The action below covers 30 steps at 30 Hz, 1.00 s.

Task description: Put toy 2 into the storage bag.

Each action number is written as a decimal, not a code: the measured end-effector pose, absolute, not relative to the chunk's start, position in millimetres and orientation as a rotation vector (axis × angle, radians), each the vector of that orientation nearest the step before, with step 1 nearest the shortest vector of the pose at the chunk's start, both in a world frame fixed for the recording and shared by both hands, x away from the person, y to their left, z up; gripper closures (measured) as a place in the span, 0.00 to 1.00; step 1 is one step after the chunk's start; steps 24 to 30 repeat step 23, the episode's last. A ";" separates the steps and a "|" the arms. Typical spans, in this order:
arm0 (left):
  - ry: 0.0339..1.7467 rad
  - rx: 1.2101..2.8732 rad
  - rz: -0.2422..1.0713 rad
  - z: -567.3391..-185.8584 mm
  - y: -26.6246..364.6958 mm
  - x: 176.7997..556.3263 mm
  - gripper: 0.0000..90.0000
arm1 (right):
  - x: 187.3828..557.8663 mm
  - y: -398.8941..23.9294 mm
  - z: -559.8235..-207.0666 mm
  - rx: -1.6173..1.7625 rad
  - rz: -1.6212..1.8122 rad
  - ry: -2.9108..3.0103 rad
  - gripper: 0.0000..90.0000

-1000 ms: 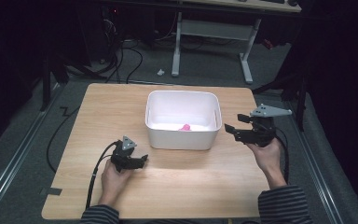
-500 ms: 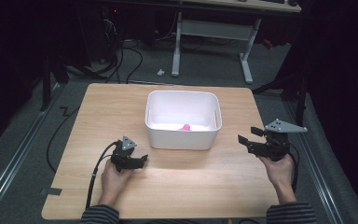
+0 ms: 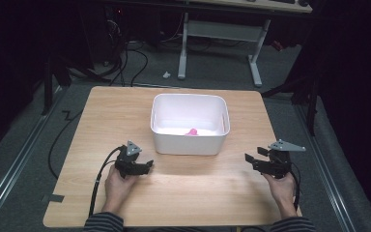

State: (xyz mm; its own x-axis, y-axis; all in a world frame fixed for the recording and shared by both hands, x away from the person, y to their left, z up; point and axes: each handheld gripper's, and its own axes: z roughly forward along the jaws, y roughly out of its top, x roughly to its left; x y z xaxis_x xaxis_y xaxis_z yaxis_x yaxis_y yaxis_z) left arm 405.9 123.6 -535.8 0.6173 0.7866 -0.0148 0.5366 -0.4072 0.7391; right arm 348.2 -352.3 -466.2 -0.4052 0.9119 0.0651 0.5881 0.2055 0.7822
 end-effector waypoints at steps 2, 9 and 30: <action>1.036 2.110 0.438 -535.8 123.5 405.8 0.27 | 351.4 -351.9 -478.7 1.411 1.037 2.074 0.40; 1.036 2.110 0.437 -535.8 123.5 405.8 0.27 | 364.6 -348.1 -520.3 1.441 0.950 2.071 0.39; 1.036 2.110 0.439 -535.9 123.4 405.7 0.27 | 370.0 -340.4 -530.2 1.442 0.870 2.073 0.36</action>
